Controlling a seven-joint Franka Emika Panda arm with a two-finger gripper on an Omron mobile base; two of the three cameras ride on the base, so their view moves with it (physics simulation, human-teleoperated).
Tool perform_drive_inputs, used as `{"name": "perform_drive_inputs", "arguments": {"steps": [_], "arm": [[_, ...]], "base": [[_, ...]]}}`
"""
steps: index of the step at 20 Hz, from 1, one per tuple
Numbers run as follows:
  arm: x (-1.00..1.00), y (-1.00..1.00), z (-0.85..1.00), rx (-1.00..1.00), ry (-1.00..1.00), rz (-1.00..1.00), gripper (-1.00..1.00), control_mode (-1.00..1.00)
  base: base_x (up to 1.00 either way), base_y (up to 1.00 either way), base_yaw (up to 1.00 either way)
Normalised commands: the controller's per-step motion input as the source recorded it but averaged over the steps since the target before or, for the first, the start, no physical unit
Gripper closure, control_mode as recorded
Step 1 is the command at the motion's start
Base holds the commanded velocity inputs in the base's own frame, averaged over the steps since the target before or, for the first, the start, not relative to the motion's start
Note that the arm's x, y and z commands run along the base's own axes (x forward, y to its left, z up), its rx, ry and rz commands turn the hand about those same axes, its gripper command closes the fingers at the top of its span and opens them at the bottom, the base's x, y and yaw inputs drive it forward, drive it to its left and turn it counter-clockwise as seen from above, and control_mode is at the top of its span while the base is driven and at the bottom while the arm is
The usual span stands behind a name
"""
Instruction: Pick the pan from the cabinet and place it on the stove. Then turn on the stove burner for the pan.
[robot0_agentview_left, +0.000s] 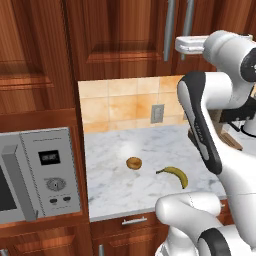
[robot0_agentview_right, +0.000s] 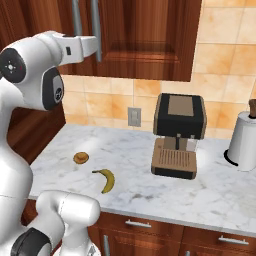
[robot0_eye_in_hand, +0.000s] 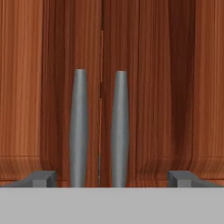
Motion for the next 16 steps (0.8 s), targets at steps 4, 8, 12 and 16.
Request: {"name": "perform_drive_inputs", "arguments": {"steps": [4, 8, 12, 16], "arm": [[0.01, 0.00, 0.00, 0.00, 0.00, 0.00, -1.00, -1.00], [0.14, 0.00, 0.00, 0.00, 0.03, 0.00, -1.00, -1.00], [0.23, -0.12, 0.00, 0.00, 0.01, 0.00, -1.00, -1.00], [0.36, -0.17, 0.00, 0.00, 0.06, 0.01, -1.00, -1.00]], "base": [[0.00, 0.00, 0.00], [0.00, 0.00, 0.00], [0.00, 0.00, 0.00], [0.00, 0.00, 0.00]]}}
